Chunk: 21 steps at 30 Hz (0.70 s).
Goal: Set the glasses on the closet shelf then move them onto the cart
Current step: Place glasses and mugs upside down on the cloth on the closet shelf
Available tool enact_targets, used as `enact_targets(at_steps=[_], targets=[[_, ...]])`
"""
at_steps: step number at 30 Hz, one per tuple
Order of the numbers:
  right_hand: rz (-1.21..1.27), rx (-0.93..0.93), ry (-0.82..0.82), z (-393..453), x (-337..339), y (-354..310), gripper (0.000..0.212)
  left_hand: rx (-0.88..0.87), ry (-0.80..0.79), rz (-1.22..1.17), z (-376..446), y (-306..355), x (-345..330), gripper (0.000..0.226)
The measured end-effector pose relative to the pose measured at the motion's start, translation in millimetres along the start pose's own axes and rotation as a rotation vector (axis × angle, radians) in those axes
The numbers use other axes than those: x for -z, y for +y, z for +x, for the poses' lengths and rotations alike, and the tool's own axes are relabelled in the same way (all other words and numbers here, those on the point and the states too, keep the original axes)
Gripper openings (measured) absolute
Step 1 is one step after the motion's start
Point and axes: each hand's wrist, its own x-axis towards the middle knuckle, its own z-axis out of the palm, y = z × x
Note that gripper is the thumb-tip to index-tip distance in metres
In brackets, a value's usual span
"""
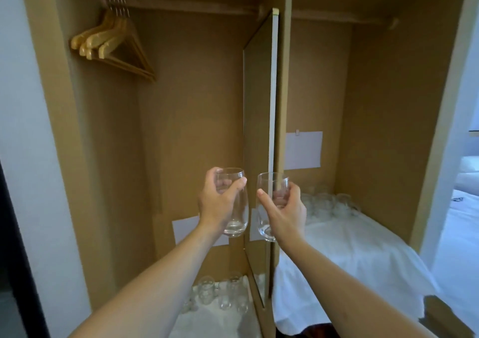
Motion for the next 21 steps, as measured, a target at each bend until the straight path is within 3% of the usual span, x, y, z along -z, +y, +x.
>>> enact_targets(at_steps=[2,6,17,21], targets=[[0.017,-0.03,0.018,3,21,16,0.062,0.014,-0.038,0.006,-12,-6,-21,0.07],[0.041,-0.086,0.0,7,62,44,0.046,0.067,-0.046,0.037,-37,-16,-60,0.067],[0.03,-0.159,-0.061,36,150,92,0.057,0.143,-0.005,0.114,-77,-25,-153,0.065],[0.038,-0.163,-0.068,51,176,99,0.053,0.142,-0.012,0.138,-85,-24,-182,0.053]])
